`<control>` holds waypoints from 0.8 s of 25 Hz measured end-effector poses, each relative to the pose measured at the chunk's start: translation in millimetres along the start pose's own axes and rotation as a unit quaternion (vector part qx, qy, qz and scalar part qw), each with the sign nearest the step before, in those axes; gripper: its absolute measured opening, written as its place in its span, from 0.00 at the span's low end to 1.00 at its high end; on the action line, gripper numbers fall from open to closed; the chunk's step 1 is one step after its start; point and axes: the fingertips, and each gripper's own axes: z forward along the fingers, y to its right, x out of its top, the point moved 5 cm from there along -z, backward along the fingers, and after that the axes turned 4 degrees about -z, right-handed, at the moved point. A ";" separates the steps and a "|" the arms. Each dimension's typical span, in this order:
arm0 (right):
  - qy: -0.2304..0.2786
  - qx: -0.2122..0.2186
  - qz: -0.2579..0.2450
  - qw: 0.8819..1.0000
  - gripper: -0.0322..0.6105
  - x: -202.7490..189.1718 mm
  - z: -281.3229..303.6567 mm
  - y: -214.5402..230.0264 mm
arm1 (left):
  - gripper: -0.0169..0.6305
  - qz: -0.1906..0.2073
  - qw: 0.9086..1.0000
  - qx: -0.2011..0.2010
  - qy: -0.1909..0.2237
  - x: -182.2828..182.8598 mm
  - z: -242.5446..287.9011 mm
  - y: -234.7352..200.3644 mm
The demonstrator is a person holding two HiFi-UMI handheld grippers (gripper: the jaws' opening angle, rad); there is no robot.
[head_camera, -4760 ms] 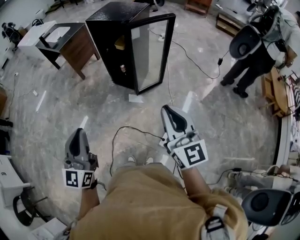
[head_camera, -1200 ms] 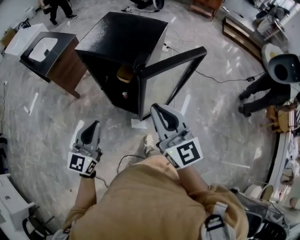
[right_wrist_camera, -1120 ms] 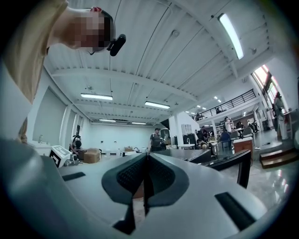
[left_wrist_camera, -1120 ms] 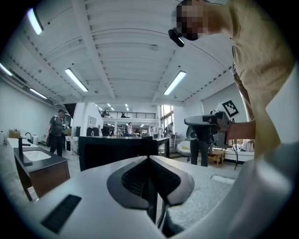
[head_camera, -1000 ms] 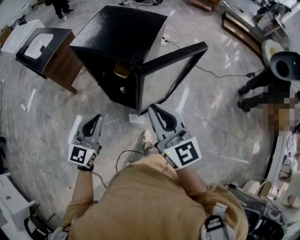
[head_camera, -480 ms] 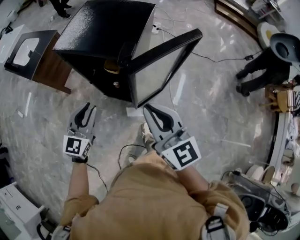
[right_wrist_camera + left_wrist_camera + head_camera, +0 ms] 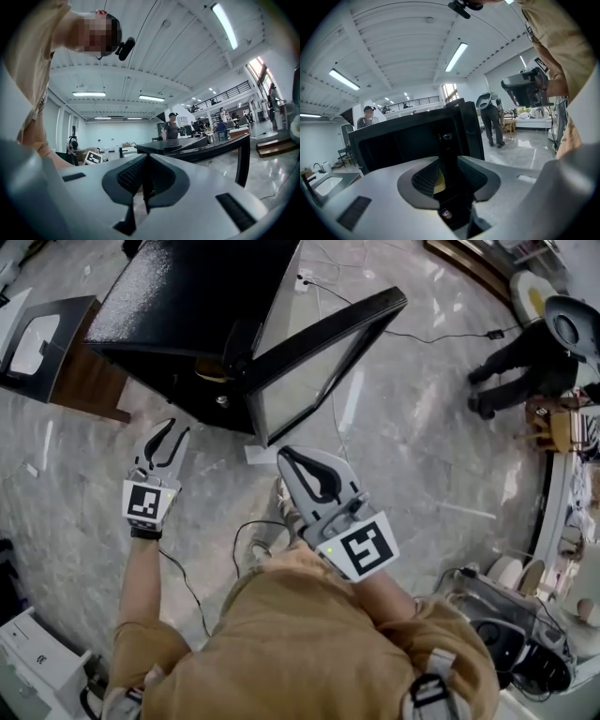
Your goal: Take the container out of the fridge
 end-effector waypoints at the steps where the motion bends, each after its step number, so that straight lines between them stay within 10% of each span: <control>1: -0.001 0.000 0.000 1.000 0.06 -1.7 0.8 1.5 | 0.19 0.006 1.000 -0.002 -0.006 -3.1 4.5 -1.7; 20: -0.024 0.016 -0.004 1.000 0.06 -9.4 26.2 7.8 | 0.21 0.037 0.996 -0.037 -0.078 -50.4 79.5 -36.8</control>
